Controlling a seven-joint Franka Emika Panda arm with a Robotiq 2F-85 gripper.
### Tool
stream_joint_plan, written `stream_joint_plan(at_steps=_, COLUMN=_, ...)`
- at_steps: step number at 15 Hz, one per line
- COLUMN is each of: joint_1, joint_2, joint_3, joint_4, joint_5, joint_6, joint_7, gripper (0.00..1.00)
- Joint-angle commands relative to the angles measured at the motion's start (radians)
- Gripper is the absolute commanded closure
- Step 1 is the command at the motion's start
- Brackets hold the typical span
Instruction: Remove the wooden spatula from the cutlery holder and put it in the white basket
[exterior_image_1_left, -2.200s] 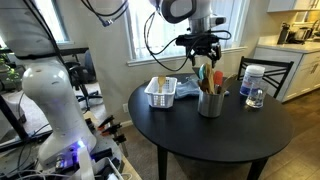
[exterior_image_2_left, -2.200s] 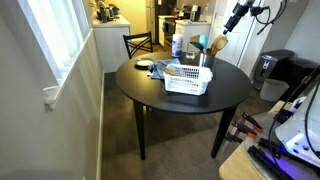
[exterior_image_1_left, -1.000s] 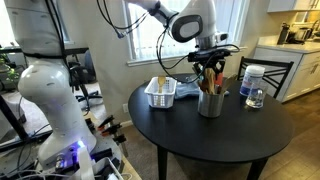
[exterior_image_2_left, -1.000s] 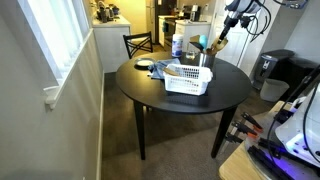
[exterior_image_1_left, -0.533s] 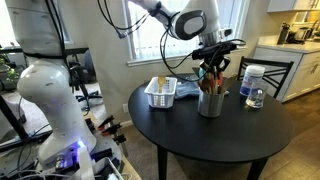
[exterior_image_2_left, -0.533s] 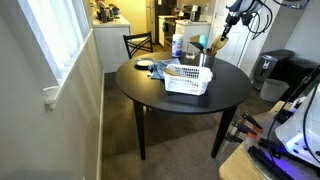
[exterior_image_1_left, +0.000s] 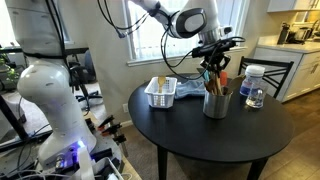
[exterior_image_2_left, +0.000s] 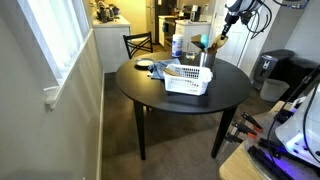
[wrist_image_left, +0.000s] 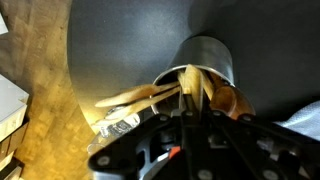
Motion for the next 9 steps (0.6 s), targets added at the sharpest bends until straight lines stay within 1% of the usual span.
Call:
stream_joint_plan(at_steps=1, joint_1=-0.004, joint_2=-0.052, joint_3=0.021, joint_4=0.021, joint_5=-0.024, joint_6=-0.033, joint_7=0.028, gripper=0.95)
stream_joint_plan(at_steps=5, joint_1=0.004, joint_2=-0.124, joint_3=0.049, joint_4=0.052, joint_5=0.036, joint_6=-0.13, joint_7=-0.023, gripper=0.95)
stream_joint_plan(at_steps=6, joint_1=0.01, joint_2=-0.144, joint_3=0.056, joint_4=0.06, joint_5=0.06, joint_6=-0.174, joint_7=-0.038, gripper=0.95)
stream_joint_plan(at_steps=9, joint_1=0.032, joint_2=-0.179, joint_3=0.062, joint_4=0.08, joint_5=0.097, joint_6=-0.249, joint_7=-0.035, gripper=0.95)
